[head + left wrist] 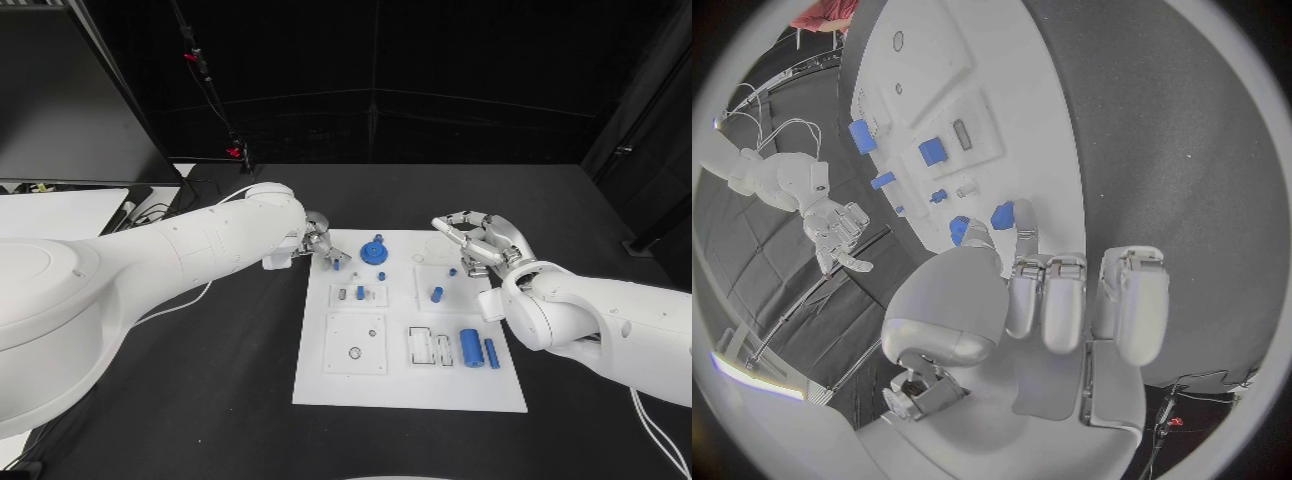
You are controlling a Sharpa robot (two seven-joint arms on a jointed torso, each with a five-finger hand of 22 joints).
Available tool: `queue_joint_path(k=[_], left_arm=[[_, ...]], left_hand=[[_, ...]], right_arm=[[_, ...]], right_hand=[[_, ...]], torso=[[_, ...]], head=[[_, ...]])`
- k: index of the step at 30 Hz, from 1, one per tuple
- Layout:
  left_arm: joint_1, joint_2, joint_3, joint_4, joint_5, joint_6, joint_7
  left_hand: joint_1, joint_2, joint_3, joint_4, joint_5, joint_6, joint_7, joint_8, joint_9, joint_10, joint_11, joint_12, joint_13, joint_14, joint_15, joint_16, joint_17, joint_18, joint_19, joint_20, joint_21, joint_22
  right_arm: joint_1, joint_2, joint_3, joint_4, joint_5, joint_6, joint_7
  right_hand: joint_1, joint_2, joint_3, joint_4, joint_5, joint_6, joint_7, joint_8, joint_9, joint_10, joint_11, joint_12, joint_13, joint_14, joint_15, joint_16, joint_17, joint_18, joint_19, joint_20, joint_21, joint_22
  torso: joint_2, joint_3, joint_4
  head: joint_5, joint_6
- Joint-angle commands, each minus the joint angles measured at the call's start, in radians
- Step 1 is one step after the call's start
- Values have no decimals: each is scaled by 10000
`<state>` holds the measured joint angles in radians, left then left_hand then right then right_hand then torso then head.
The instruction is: Assemble the parts on the task board
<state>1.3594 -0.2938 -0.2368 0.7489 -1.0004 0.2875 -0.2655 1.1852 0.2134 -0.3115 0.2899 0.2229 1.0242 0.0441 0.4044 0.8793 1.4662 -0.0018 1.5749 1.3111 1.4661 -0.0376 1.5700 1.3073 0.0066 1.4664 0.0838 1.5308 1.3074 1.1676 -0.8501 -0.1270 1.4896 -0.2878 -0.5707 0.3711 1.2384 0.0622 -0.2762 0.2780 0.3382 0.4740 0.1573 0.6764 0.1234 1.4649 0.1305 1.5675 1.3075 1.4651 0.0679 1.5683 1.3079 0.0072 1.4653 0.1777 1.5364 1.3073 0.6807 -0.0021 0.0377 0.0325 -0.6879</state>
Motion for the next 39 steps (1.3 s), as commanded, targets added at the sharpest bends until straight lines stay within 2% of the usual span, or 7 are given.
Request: queue_joint_path(k=[1,10,39], left_arm=[[13,23,8,-21,-34,22,-47],[-3,43,8,-35,-34,-21,-17],[-25,124,8,-107,-35,-98,67]], left_hand=[[266,89,81,-12,93,-70,-3,-64,50,1046,-49,-41,2597,1047,-22,8,2635,83,525,-36,19,2438],[583,203,174,-3,300,-109,-13,-100,145,1046,-59,-41,2597,1047,-30,8,2635,82,529,-40,22,2439],[784,295,244,-4,428,-139,-18,-127,206,1046,-64,-41,2597,1047,-32,8,2635,80,536,-43,28,2442]], right_arm=[[17,10,6,29,14,-34,37],[17,13,6,27,14,-28,6],[17,31,6,10,14,-17,-14]], right_hand=[[8,93,-4,57,57,77,538,7,-16,1059,52,33,2633,1057,82,25,2629,76,625,80,-51,2421],[8,93,-4,57,57,77,538,7,-16,1059,52,33,2633,1057,82,25,2629,76,625,80,-51,2421],[8,93,-4,57,57,77,538,7,-16,1059,52,33,2633,1057,82,25,2629,76,625,80,-51,2421]], torso=[[1,0,3],[0,-3,3],[0,1,5]], head=[[-10,-5],[-20,-14],[-58,-47]])
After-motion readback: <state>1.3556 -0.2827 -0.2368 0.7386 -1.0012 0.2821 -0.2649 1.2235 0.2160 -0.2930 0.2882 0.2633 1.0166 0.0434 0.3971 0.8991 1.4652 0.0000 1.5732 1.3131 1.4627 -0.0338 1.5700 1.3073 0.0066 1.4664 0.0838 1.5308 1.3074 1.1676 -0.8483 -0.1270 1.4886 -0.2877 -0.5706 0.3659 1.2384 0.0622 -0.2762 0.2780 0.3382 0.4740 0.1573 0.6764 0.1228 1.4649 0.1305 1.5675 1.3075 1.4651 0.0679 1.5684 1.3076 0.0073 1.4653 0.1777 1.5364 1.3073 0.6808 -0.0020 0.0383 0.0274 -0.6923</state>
